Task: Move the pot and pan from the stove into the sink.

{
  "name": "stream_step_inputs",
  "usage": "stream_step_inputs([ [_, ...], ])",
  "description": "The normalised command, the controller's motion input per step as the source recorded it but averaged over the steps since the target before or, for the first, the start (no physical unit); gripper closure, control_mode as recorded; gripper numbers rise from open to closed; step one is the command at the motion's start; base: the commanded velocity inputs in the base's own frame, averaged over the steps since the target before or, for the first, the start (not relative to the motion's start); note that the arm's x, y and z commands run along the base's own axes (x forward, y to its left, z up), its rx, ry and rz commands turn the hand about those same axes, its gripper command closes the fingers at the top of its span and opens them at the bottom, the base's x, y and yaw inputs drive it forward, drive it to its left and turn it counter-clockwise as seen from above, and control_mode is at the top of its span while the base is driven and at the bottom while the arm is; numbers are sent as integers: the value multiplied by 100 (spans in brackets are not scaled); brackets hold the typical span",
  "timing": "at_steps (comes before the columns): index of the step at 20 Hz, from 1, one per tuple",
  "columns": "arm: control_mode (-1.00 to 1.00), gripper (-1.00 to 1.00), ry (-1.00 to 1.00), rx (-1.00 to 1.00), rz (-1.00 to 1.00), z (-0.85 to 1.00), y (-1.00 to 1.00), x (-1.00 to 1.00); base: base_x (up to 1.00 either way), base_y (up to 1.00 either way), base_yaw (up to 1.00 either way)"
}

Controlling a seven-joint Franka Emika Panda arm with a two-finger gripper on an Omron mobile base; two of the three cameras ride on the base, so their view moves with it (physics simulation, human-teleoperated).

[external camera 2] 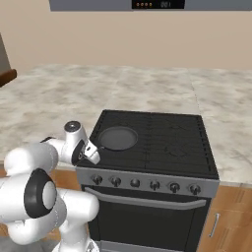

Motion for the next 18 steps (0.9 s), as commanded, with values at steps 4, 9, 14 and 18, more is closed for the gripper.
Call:
stream_step_inputs([
  [4, -100, -100, 14, 2, 0, -37, -1, 13, 0, 0, 0],
  [9, -100, 100, 10, 0, 0, -27, 0, 13, 0, 0, 0],
  [14, -100, 100, 1, 0, 0, -1, 0, 1, 0, 0, 0],
  [18, -100, 100, 0, 1, -2, 9, -9, 0, 0, 0, 0],
])
